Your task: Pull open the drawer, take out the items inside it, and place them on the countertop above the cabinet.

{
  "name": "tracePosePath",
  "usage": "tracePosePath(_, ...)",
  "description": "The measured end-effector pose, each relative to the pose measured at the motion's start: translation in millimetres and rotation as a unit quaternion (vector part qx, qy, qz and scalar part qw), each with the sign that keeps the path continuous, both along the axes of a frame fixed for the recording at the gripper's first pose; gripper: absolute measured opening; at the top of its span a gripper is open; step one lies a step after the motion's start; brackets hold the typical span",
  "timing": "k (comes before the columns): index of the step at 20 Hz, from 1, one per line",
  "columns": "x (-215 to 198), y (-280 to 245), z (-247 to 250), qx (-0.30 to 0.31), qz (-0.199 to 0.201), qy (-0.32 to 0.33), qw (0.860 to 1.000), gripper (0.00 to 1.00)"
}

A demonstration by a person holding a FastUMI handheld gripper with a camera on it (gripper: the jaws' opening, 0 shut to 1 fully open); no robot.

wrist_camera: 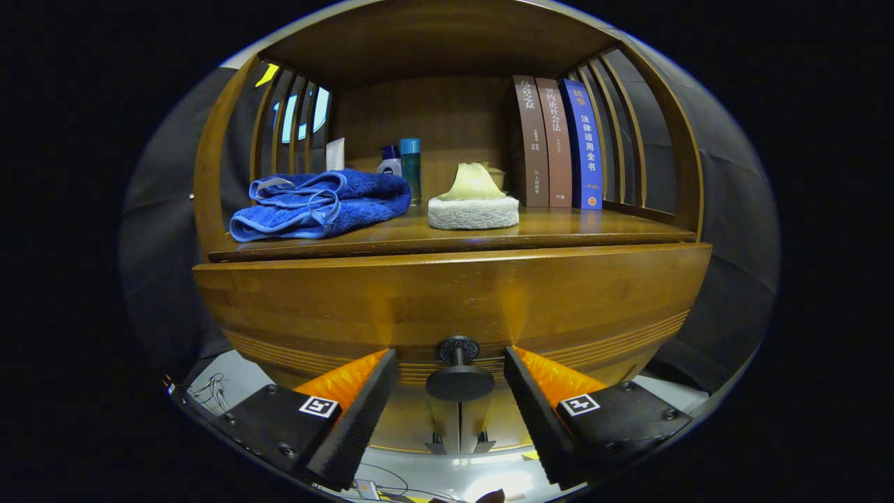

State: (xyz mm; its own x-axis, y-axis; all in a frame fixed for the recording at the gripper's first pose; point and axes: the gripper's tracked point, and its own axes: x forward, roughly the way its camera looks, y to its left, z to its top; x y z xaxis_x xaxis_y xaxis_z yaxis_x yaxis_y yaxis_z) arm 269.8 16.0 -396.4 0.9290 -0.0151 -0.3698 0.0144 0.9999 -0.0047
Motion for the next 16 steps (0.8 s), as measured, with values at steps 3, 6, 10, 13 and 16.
tracePosePath(3,4.8,1.8,-1.9,-0.003,-0.003,0.005,1.0,1.0)
tracePosePath(6,3.1,2.3,8.8,-0.011,0.002,-0.003,1.0,0.99)
tracePosePath(10,-14.8,11.3,72.6,-0.02,0.025,-0.058,0.998,0.99)
tracePosePath(13,-54.0,17.2,127.4,-0.034,0.035,-0.104,0.993,0.99)
tracePosePath(16,-96.0,24.8,167.7,-0.027,0.043,-0.129,0.99,0.99)
